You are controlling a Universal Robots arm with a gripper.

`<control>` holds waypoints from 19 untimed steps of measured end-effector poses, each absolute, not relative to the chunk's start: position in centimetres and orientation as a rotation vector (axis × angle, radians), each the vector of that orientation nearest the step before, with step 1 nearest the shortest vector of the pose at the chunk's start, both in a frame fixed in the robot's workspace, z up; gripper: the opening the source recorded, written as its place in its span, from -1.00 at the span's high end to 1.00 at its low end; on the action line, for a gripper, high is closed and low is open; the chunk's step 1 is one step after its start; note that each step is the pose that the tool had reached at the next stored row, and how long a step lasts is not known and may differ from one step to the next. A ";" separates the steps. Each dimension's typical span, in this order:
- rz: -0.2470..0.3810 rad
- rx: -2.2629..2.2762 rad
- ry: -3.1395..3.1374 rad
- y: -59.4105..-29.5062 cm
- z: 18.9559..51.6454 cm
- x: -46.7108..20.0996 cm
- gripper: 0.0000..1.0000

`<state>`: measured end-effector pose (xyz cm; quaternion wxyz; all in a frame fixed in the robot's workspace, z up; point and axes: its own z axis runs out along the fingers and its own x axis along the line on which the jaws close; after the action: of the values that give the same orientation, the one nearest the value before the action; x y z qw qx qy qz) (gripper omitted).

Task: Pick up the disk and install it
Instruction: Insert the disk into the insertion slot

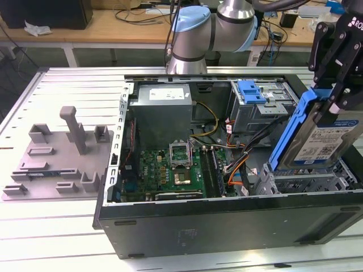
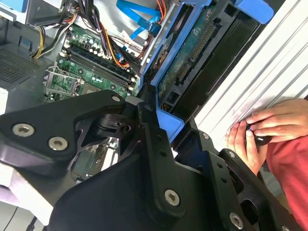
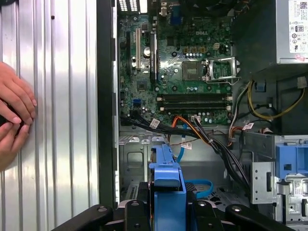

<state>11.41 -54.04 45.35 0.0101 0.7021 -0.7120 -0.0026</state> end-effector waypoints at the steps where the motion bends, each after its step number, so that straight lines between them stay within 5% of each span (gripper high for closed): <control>1: -0.008 2.193 -2.221 -54.0 45.3 11.4 0.27; 19: -0.008 2.199 -2.215 -54.0 44.5 11.6 0.27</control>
<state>11.57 -54.04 44.45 0.0102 0.7045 -0.7096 -0.0024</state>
